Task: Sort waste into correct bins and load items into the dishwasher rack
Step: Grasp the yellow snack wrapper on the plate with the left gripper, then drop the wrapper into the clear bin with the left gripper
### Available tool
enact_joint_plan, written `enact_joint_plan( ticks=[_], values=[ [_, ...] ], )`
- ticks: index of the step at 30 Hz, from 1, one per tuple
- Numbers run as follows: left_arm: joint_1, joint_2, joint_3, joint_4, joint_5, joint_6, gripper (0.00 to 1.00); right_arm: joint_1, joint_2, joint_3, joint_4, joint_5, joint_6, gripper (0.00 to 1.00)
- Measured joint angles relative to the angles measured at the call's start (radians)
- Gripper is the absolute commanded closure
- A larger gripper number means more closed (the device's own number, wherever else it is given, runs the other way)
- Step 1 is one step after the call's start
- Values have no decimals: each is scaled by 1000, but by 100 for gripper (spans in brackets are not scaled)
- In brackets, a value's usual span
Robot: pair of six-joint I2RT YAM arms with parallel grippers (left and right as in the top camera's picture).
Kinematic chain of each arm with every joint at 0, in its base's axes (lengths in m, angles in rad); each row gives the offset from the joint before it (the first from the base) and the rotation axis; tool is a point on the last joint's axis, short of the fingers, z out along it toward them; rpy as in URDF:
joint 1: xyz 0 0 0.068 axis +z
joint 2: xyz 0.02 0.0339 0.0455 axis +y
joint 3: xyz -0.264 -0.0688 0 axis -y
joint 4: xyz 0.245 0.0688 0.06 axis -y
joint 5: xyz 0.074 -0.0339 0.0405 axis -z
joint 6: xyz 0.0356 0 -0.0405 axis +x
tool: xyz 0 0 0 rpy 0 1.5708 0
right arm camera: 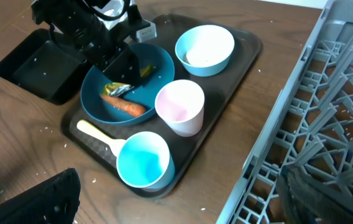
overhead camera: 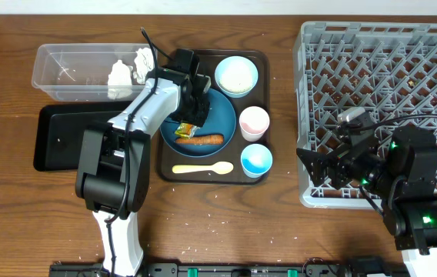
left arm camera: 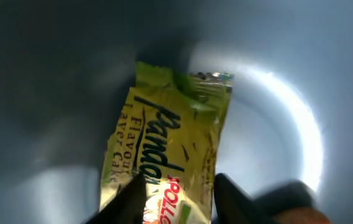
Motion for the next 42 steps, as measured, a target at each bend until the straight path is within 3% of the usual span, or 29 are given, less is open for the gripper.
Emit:
enact_joint_plan(
  ticks=[1, 2, 12, 19, 26, 31, 35, 38, 42],
  values=[
    [0, 4, 0, 4, 0, -3, 92, 0, 0, 0, -3, 0, 0, 1],
    [0, 10, 0, 9, -1, -4, 94, 0, 0, 0, -6, 0, 0, 1],
    [0, 7, 26, -33, -1, -16, 94, 0, 0, 0, -3, 0, 0, 1],
    [16, -219, 81, 32, -12, -20, 94, 0, 0, 0, -3, 0, 0, 1],
    [114, -340, 114, 144, -177, -30, 93, 0, 0, 0, -3, 0, 0, 1],
    [205, -251, 114, 242, -267, -30, 79, 0, 5, 0, -3, 0, 0, 1],
    [254, -175, 113, 277, -295, -29, 50, 0, 6, 0, -5, 0, 0, 1],
    [271, -154, 110, 277, -301, -32, 37, 0, 6, 0, -6, 0, 0, 1],
    [276, -163, 110, 280, -305, -34, 34, 0, 6, 0, -6, 0, 0, 1]
  ],
)
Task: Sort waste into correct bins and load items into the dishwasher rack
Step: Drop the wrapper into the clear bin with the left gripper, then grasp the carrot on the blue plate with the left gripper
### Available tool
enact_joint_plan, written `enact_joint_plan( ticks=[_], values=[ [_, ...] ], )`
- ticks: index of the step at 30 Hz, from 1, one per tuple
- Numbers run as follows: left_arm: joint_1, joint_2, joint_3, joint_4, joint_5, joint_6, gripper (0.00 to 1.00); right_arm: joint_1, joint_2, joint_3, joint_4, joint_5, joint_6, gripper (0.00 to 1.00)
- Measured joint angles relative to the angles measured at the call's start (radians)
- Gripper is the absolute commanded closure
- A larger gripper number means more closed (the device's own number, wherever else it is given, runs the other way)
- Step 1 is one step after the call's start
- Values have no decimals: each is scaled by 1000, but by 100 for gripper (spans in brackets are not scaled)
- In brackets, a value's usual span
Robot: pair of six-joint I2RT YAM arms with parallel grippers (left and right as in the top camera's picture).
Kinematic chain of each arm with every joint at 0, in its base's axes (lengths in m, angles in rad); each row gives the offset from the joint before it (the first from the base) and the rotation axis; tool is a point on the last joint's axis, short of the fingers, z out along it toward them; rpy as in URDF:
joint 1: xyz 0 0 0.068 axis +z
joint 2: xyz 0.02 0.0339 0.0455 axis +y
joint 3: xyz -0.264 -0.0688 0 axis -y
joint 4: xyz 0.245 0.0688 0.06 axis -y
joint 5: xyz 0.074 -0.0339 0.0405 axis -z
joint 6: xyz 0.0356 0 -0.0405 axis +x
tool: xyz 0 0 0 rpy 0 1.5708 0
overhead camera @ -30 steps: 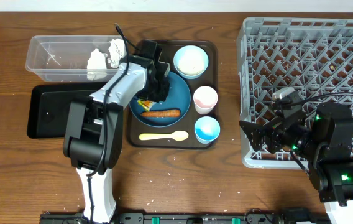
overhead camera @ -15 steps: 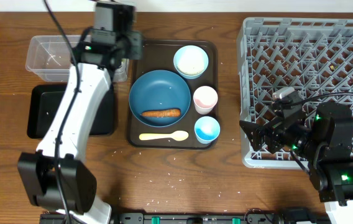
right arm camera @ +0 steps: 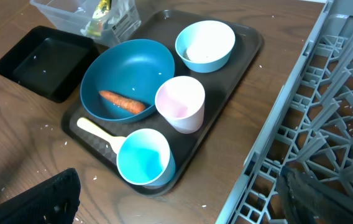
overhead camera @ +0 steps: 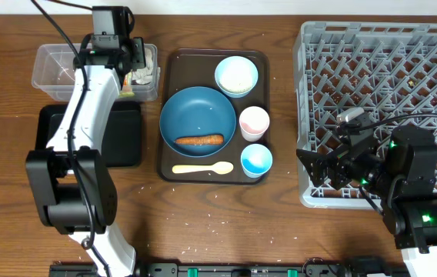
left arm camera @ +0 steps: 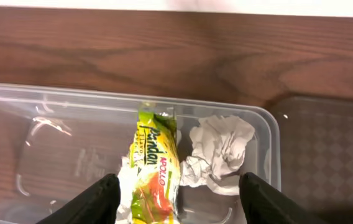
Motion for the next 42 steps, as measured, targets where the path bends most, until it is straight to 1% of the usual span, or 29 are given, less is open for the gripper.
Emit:
enact_joint_plan(
  ticks=[4, 9, 13, 15, 17, 22, 27, 33, 42],
  values=[
    [-11, -55, 0, -67, 30, 0, 33, 0, 0, 0, 0, 0, 0, 1],
    [-68, -213, 0, -246, 130, 12, 30, 0, 0, 0, 5, 0, 0, 1],
    [-150, -306, 3, -428, 224, 91, 28, 0, 0, 0, 8, 0, 0, 1],
    [-182, -308, 2, -506, 254, 146, 27, 0, 0, 1, 9, -1, 0, 1],
    [-211, -293, -12, -551, 277, 211, 26, 0, 0, 1, 12, 0, 0, 1],
    [-269, -231, -102, -566, 301, 373, 26, 0, 0, 1, 16, 0, 0, 1],
    [-320, -130, -163, -562, 335, 499, 26, 0, 2, 1, 18, 0, 0, 1],
    [-359, -27, -170, -522, 355, 555, 26, 0, 5, 1, 18, 0, 0, 1],
    [-361, 94, -170, -461, 357, 567, 27, 0, 5, 1, 11, 0, 0, 1]
  ],
)
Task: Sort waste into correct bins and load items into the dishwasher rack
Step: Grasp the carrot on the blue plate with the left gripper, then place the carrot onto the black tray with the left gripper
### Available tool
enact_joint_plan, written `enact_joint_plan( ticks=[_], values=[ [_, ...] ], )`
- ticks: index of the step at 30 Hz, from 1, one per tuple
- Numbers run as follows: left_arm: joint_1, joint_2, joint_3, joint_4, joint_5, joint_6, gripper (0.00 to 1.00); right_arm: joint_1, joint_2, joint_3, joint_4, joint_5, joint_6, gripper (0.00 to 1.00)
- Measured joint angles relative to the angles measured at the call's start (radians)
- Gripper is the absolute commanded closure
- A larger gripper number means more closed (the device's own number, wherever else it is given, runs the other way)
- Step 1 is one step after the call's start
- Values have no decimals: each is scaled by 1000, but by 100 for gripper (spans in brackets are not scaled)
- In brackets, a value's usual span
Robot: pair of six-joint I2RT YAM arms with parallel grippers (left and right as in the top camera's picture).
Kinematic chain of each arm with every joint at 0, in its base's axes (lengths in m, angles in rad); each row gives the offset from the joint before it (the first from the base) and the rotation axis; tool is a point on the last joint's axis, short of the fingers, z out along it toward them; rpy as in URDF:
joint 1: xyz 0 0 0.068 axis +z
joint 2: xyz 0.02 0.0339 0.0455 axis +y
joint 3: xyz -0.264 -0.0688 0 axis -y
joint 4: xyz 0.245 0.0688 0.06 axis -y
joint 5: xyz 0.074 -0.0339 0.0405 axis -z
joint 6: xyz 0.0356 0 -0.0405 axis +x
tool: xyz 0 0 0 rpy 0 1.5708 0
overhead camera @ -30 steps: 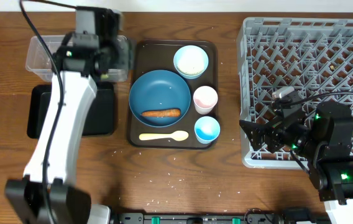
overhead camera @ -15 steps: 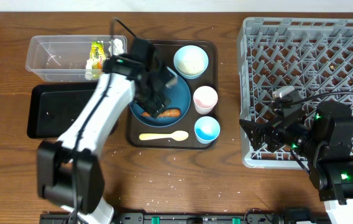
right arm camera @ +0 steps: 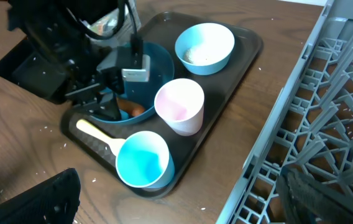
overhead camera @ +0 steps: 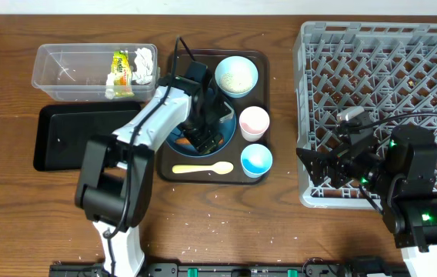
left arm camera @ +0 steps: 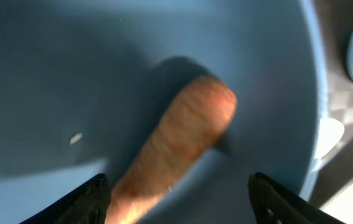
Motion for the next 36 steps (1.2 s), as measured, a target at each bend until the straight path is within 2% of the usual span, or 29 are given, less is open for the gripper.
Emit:
enact_joint_plan(
  ticks=[3, 5, 8, 10, 12, 20, 25, 29, 36],
  values=[
    [0, 24, 0, 21, 0, 4, 34, 0, 0, 0, 0, 0, 0, 1],
    [0, 38, 0, 31, 0, 9, 47, 0, 0, 0, 0, 0, 0, 1],
    [0, 48, 1, 52, -2, 8, 73, 0, 0, 0, -5, 0, 0, 1],
    [0, 54, 1, 61, -3, 14, 85, 0, 0, 0, -9, 0, 0, 1],
    [0, 54, 1, 75, 0, 14, 94, 0, 0, 0, -11, 0, 0, 1],
    [0, 53, 27, 103, -11, 4, 94, 0, 1, 0, -11, 0, 0, 1],
    [0, 4, 85, 107, -53, -91, 94, 0, 1, 0, -11, 0, 0, 1],
    [10, -115, 102, 110, -121, -227, 94, 0, 1, 0, -11, 0, 0, 1],
    [134, -297, 122, 23, -307, -600, 94, 0, 1, 0, -11, 0, 0, 1]
  ],
)
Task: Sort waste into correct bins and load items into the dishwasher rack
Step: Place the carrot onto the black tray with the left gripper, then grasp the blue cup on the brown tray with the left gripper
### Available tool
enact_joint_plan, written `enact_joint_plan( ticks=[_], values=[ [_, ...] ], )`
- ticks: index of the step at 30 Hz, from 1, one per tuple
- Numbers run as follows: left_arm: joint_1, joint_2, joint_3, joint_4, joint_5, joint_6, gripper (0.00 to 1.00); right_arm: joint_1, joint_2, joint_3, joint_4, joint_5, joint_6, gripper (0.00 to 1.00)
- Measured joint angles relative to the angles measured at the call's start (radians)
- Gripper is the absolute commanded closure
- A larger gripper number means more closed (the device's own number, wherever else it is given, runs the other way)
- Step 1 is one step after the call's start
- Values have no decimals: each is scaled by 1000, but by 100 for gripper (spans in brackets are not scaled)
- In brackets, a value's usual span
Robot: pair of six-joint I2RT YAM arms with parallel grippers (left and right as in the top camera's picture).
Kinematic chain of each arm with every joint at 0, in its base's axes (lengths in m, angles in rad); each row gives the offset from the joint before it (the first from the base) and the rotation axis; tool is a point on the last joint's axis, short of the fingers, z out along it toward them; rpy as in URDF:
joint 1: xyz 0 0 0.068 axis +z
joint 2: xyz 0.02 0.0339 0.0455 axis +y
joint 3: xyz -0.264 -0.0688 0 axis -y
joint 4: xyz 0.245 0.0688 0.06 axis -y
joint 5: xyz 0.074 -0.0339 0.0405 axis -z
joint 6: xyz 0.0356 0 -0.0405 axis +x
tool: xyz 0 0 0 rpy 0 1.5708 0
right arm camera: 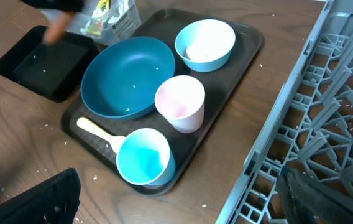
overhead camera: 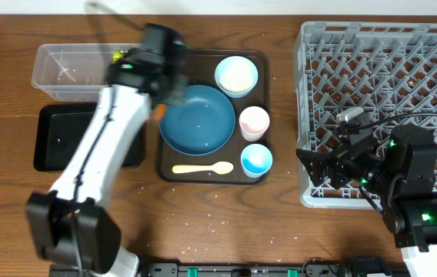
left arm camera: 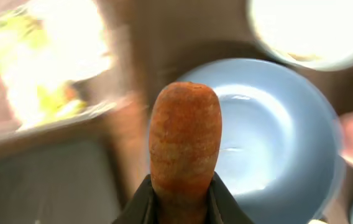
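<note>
An orange carrot is clamped between the fingers of my left gripper, lifted over the left rim of the blue plate. The plate is bare and sits on the dark tray. In the overhead view the left gripper is blurred, between the plate and the clear bin. That bin holds a yellow-green wrapper and crumpled paper. The black bin lies in front of it. My right gripper hangs open at the left edge of the grey dishwasher rack.
On the tray also stand a light blue bowl, a pink cup, a blue cup and a pale yellow spoon. Crumbs dot the wooden table.
My left gripper was open over the carrot lying in the plate. Now it is shut on the carrot and up at the plate's left rim. The plate is bare. The right arm is unmoved.
First my left gripper was in the plate, at the wrapper beside the carrot. Then the wrapper was in the clear bin, my gripper open above it. After that it stood open over the carrot, which it now holds lifted.
</note>
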Motion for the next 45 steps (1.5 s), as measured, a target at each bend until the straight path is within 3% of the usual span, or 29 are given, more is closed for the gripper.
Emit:
enact_joint_plan(
  ticks=[8, 15, 19, 21, 25, 27, 30, 36, 40, 45],
  values=[
    [289, -6, -42, -56, -148, -610, 94, 0, 0, 0, 0, 0, 0, 1],
    [428, 60, -198, -52, -174, -1189, 92, 0, 0, 0, 0, 0, 0, 1],
    [456, 115, -264, -43, -174, -1406, 83, 0, 0, 0, -1, 0, 0, 1],
    [459, 131, -275, -29, -174, -1459, 72, 0, 0, 0, -1, 0, 0, 1],
    [460, 136, -276, -14, -174, -1523, 43, 0, 0, 0, -2, 0, 0, 1],
    [460, 136, -276, -10, -174, -1540, 36, 0, 0, 0, -1, 0, 0, 1],
    [460, 136, -276, -3, -174, -1548, 34, 0, 0, 0, -1, 0, 0, 1],
    [460, 113, -266, 18, -166, -1431, 34, 0, 0, 0, -1, 0, 0, 1],
    [459, 26, -248, 41, -136, -1270, 34, 0, 0, 0, 1, 0, 0, 1],
    [430, -139, -227, 124, -23, -980, 34, 0, 1, 0, 1, 0, 0, 1]
  ],
)
